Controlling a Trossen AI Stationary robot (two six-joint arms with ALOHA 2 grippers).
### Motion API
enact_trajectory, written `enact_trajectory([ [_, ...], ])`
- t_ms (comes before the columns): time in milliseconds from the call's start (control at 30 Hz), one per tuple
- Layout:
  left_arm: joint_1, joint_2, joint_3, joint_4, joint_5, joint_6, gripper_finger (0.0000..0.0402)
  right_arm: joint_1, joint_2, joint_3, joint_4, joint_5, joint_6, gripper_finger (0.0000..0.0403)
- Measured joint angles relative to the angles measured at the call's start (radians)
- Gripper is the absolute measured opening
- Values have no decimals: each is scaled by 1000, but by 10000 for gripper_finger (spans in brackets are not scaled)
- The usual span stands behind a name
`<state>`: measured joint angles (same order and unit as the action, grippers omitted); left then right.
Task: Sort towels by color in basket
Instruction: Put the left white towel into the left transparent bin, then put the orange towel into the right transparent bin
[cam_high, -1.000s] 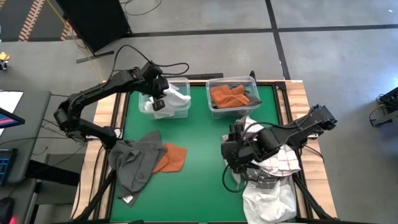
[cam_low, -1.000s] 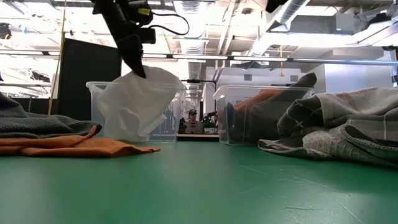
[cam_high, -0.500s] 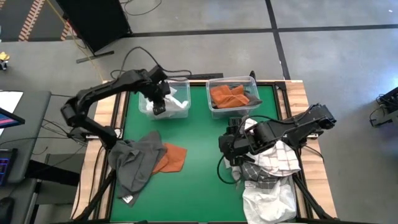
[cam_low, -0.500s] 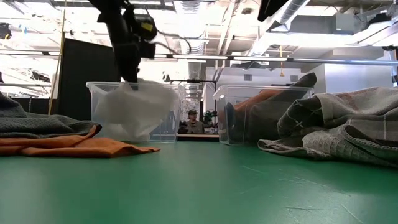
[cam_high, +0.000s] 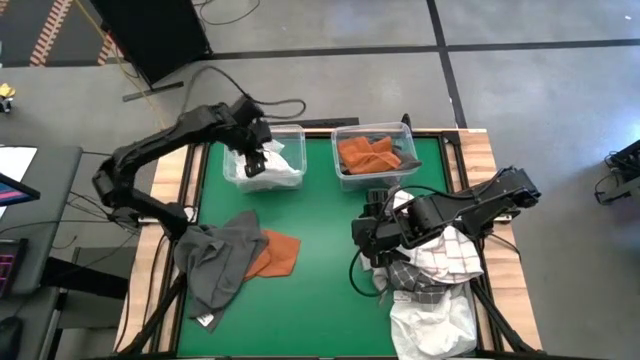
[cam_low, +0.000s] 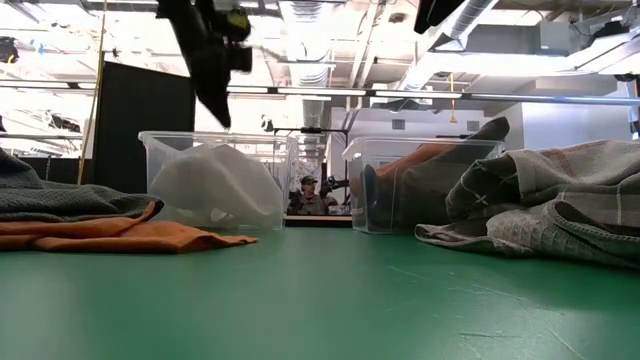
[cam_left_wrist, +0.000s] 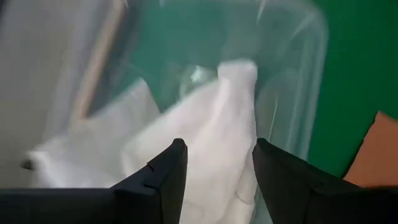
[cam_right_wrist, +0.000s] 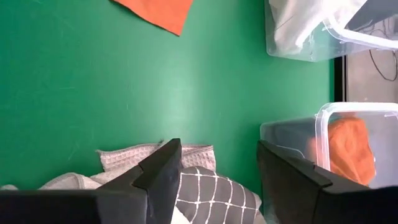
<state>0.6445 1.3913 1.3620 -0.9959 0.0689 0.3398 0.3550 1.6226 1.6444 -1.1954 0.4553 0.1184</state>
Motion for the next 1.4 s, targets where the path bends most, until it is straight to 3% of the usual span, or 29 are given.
enact_trajectory([
  [233,-113,-171,29,-23,107,-37,175,-43,-7,0,4,2,-54,239],
  [400,-240,-261,27,-117,117,-121,175,-94,-61,0,42,3,-101,239],
  [667,-459,-358,-109,-30,110,-319,174,-207,-135,0,71,-3,-121,239],
  [967,-569,-335,-320,140,42,-540,174,-283,-131,-5,87,-12,-127,239],
  [1400,-571,-185,-411,123,28,-546,173,-457,-139,-187,318,32,-112,239],
])
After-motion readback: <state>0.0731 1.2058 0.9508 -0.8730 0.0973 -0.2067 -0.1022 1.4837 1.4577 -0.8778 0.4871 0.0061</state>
